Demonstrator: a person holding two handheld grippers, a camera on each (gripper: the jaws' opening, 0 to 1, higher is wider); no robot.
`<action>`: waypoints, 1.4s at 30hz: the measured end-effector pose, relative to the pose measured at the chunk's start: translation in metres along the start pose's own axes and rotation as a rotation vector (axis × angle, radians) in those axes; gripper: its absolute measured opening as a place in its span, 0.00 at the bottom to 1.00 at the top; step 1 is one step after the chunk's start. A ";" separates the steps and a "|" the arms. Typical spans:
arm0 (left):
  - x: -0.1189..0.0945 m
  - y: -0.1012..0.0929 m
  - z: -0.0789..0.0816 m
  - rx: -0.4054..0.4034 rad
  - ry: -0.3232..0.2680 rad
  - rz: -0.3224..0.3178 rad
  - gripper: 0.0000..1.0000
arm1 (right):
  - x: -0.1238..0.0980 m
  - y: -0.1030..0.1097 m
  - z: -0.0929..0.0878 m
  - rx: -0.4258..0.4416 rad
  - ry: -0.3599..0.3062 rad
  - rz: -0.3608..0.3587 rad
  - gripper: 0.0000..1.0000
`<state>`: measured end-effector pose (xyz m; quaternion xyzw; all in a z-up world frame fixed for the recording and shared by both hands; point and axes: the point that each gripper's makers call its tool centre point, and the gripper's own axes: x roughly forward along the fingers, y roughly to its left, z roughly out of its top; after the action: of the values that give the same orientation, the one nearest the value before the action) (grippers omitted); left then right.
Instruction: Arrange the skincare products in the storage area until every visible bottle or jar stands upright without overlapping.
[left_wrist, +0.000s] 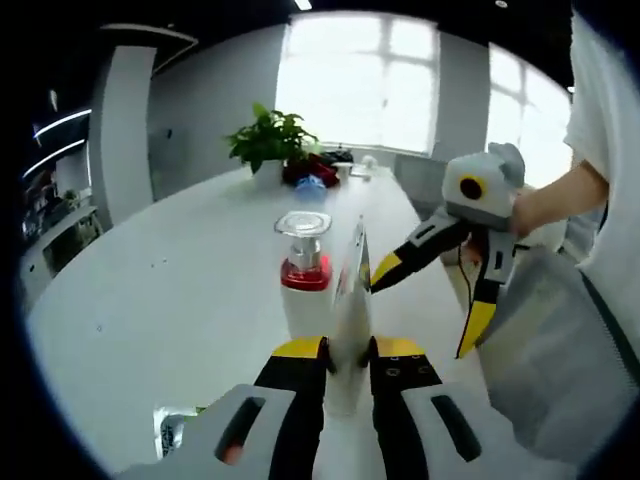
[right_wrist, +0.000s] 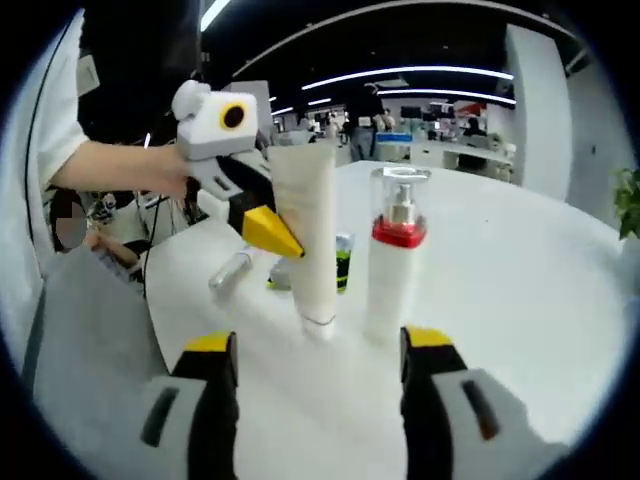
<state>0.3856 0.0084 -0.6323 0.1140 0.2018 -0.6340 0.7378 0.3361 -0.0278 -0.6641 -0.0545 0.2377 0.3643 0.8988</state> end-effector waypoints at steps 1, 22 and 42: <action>0.001 0.002 0.001 0.003 -0.002 0.001 0.13 | -0.001 -0.002 -0.001 0.008 -0.002 -0.008 0.68; 0.008 0.029 0.007 0.003 -0.029 -0.009 0.14 | -0.008 -0.008 -0.005 0.044 -0.004 -0.051 0.72; -0.010 0.029 0.000 -0.070 0.034 0.045 0.40 | -0.015 -0.003 0.002 0.032 -0.008 -0.060 0.75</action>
<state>0.4131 0.0221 -0.6305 0.1033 0.2336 -0.6078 0.7519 0.3293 -0.0391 -0.6557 -0.0458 0.2379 0.3336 0.9111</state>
